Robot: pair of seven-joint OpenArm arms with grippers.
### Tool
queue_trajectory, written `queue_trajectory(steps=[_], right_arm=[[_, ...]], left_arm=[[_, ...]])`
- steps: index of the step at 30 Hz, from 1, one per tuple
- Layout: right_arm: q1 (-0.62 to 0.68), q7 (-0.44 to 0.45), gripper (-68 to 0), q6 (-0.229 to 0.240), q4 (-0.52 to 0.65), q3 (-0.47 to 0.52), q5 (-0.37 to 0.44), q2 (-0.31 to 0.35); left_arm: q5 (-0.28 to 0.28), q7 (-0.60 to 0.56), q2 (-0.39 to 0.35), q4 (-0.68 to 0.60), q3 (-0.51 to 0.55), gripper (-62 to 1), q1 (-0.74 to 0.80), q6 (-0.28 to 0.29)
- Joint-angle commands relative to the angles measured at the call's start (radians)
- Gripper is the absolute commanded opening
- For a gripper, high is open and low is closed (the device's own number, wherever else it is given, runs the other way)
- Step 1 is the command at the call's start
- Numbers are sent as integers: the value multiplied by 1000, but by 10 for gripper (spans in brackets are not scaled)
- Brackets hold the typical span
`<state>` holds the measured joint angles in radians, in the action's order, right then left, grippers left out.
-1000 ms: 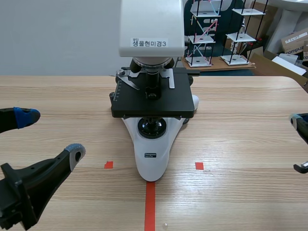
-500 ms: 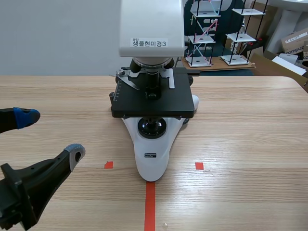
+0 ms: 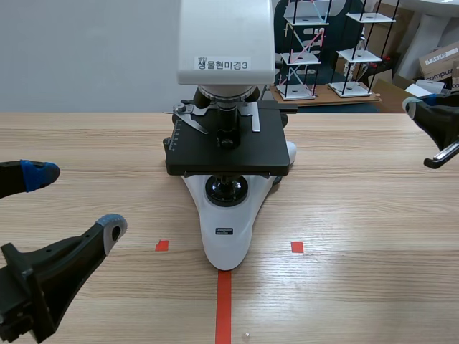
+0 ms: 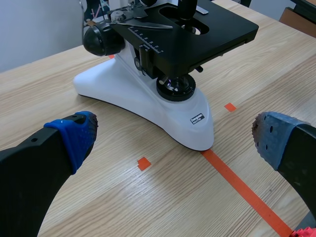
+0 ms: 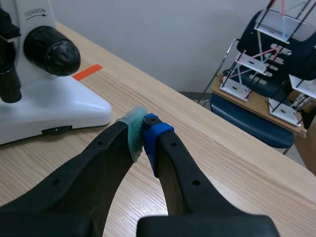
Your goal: Point at the stage knob
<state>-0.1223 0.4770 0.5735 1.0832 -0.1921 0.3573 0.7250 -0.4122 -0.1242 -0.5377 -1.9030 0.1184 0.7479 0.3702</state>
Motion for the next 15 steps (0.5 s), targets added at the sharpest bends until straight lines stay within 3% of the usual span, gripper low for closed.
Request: queue_trajectory(steps=[1,15], right_arm=[[-30,15,-669,0,3,-10,-17,-15],[-130,8,-669,13,-65,-118,-131,-140]], left_arm=[[-10,-17,0,-13,5,14,-3,3],[-10,-17,0,-13,5,14,-3,3]])
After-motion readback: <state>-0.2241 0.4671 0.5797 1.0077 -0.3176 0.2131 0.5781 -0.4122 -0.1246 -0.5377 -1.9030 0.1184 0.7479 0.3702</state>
